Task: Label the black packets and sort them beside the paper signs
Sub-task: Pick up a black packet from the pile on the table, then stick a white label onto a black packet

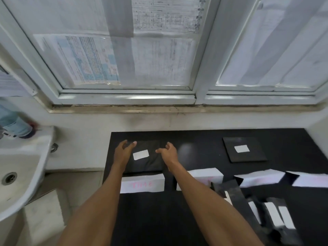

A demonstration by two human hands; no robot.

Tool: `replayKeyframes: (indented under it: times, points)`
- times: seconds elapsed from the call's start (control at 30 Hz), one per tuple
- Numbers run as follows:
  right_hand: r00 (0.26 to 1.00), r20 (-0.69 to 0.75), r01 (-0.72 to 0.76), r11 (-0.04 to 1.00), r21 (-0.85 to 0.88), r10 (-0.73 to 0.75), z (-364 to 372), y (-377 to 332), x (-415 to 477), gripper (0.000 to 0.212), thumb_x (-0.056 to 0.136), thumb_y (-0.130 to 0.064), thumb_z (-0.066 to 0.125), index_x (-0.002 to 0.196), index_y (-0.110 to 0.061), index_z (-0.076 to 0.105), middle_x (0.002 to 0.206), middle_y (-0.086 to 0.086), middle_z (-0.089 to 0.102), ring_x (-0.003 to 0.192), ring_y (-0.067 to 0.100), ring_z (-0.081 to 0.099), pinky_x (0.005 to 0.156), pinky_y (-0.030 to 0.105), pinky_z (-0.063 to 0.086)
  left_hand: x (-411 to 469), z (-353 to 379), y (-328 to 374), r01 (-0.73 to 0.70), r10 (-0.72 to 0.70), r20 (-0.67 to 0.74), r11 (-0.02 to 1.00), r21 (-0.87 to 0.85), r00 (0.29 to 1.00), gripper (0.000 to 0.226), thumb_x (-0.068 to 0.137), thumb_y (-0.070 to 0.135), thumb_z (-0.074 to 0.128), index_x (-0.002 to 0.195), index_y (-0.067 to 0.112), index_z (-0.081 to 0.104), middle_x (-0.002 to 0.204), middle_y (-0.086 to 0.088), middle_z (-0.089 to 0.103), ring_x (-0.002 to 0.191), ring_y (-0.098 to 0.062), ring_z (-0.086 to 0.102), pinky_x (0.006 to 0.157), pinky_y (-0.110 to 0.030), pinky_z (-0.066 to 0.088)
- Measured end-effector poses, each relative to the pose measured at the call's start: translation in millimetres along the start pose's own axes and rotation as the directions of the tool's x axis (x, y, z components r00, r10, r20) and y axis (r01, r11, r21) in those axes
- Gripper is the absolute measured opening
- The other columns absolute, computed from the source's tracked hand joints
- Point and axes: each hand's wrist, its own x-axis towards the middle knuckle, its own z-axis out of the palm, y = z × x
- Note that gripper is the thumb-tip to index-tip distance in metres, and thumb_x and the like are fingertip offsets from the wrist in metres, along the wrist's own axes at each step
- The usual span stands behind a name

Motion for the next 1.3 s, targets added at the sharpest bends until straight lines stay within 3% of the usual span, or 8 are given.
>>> replayKeyframes:
  times: [0.17,0.3,0.37,0.5,0.67,0.87,1.1,1.3]
  points:
    - [0.987,-0.142,0.067,0.996,-0.064,-0.076,-53,1,-38,0.067,0.086,-0.011,0.066,0.146,-0.009,0.037,0.146,0.013,0.044,0.134,0.026,0.044,0.102,0.032,0.04,-38,48,32,-0.111,0.103,0.121,0.992,0.063,0.987,0.062,0.085,0.033,0.07,0.139,0.012,0.047,0.139,-0.009,0.05,0.128,-0.025,0.048,0.104,-0.037,0.041]
    - [0.93,-0.325,0.089,0.964,-0.252,-0.17,-131,11,-77,0.043,0.086,-0.009,0.061,0.129,-0.008,0.058,0.124,0.012,0.063,0.115,0.028,0.059,0.095,0.032,0.045,-78,102,58,-0.131,0.106,0.268,0.989,0.076,0.958,0.035,0.086,0.025,0.07,0.116,0.01,0.061,0.097,-0.006,0.064,0.081,-0.016,0.062,0.071,-0.026,0.05]
    - [0.903,-0.395,0.038,0.945,-0.324,-0.172,-172,19,-93,0.037,0.085,-0.008,0.058,0.121,-0.008,0.064,0.119,0.012,0.066,0.113,0.029,0.061,0.095,0.03,0.044,-101,130,63,-0.077,0.029,0.351,0.989,0.123,0.936,0.011,0.09,0.019,0.066,0.092,0.01,0.062,0.077,-0.008,0.061,0.059,-0.014,0.054,0.05,-0.021,0.044]
    - [0.878,-0.471,-0.143,0.894,-0.425,-0.084,-242,47,-119,0.028,0.086,-0.009,0.055,0.108,-0.007,0.071,0.116,0.013,0.069,0.113,0.032,0.06,0.094,0.031,0.045,-155,181,46,0.112,-0.328,0.496,0.903,0.415,0.804,0.021,0.094,0.023,0.06,0.078,0.011,0.052,0.073,-0.009,0.054,0.058,-0.015,0.052,0.049,-0.024,0.045]
    - [0.931,-0.362,-0.251,0.807,-0.535,0.05,-271,86,-139,0.023,0.091,-0.018,0.049,0.076,-0.006,0.062,0.088,0.017,0.061,0.088,0.031,0.063,0.089,0.04,0.053,-197,223,1,0.149,-0.454,0.512,0.836,0.529,0.729,0.022,0.092,0.031,0.061,0.096,0.009,0.058,0.088,-0.006,0.062,0.071,-0.015,0.061,0.063,-0.025,0.05]
    - [0.963,-0.112,-0.267,0.934,-0.238,0.247,-276,117,-141,0.008,0.088,-0.007,0.059,0.09,-0.004,0.066,0.081,0.014,0.062,0.059,0.02,0.06,0.05,0.024,0.052,-220,258,-14,0.141,-0.397,0.474,0.862,0.487,0.786,0.016,0.085,0.01,0.066,0.1,0.01,0.061,0.095,-0.011,0.068,0.079,-0.019,0.067,0.08,-0.036,0.053]
    - [0.974,0.124,-0.159,0.96,-0.228,0.191,-287,124,-129,0.026,0.08,-0.006,0.072,0.106,-0.009,0.072,0.101,0.011,0.071,0.09,0.024,0.069,0.076,0.034,0.059,-230,266,-3,0.297,-0.458,0.453,0.875,0.382,0.765,0.021,0.087,0.028,0.07,0.098,0.014,0.059,0.092,-0.012,0.065,0.072,-0.021,0.069,0.056,-0.029,0.057]
    - [0.989,0.137,0.054,0.998,-0.04,-0.048,-308,93,-119,0.03,0.075,-0.022,0.082,0.098,-0.008,0.069,0.1,0.012,0.072,0.092,0.024,0.069,0.083,0.036,0.057,-226,260,29,0.415,-0.383,0.57,0.906,0.081,0.727,0.026,0.091,0.026,0.066,0.112,0.011,0.067,0.095,-0.008,0.072,0.084,-0.018,0.071,0.069,-0.028,0.06]
